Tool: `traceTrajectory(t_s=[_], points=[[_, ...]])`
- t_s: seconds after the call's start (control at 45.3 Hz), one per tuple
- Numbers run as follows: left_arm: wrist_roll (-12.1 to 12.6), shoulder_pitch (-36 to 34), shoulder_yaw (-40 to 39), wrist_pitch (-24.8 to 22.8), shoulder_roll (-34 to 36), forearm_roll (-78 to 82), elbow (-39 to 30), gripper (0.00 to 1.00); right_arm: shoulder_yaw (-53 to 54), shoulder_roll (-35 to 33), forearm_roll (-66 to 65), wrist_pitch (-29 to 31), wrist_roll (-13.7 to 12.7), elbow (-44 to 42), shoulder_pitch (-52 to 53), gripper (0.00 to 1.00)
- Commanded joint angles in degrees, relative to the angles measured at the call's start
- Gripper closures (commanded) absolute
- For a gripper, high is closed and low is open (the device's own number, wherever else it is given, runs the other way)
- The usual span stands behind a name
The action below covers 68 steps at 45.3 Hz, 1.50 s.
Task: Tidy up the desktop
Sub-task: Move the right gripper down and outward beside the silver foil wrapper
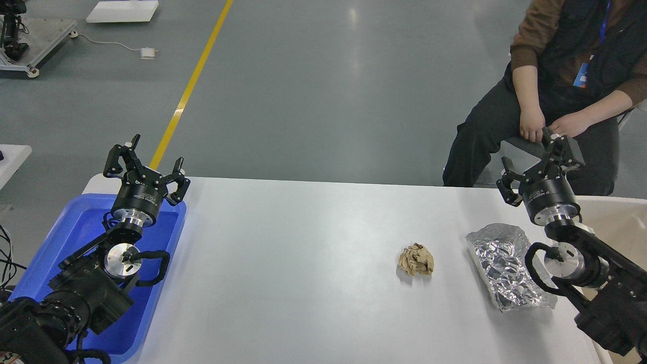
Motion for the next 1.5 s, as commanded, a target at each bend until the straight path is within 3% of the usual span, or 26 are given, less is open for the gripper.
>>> traceTrajectory(t_s=[0.0,1.478], points=[[0.0,0.0,0.0,0.0,-0.1,0.0,0.0,0.0,0.0,-0.2,0.0,-0.1,0.0,0.0,-0.4,0.0],[0.0,0.0,0.0,0.0,0.0,0.0,0.0,0.0,-1.1,-4.1,-0.3,1.1,0.0,-2.0,0.1,0.0]])
